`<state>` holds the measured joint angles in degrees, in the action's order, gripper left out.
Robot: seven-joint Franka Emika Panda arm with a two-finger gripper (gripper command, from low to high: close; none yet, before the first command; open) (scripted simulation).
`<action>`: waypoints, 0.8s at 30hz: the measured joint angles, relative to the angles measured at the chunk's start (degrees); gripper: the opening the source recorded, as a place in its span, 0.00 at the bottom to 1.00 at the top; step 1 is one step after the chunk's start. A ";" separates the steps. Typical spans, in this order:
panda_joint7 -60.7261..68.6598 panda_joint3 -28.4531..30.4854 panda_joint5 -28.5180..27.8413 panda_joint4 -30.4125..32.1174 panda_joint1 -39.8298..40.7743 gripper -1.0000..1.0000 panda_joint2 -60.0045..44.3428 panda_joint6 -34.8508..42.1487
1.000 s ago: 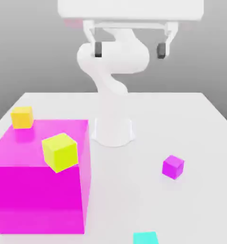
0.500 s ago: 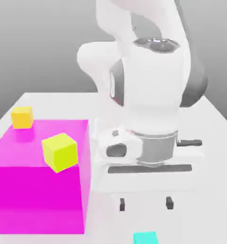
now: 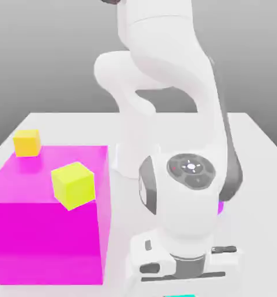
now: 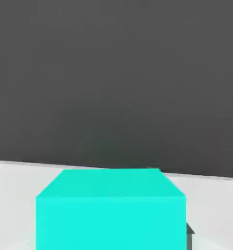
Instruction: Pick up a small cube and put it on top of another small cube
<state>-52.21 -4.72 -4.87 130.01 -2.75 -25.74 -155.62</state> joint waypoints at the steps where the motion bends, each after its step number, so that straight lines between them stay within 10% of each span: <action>1: 0.24 -0.29 0.33 0.39 0.22 0.00 1.88 1.50; 24: 44.35 -13.19 18.04 42.54 -24.66 0.00 45.43 2.58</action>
<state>-7.86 -17.91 13.17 172.55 -27.41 19.68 -153.04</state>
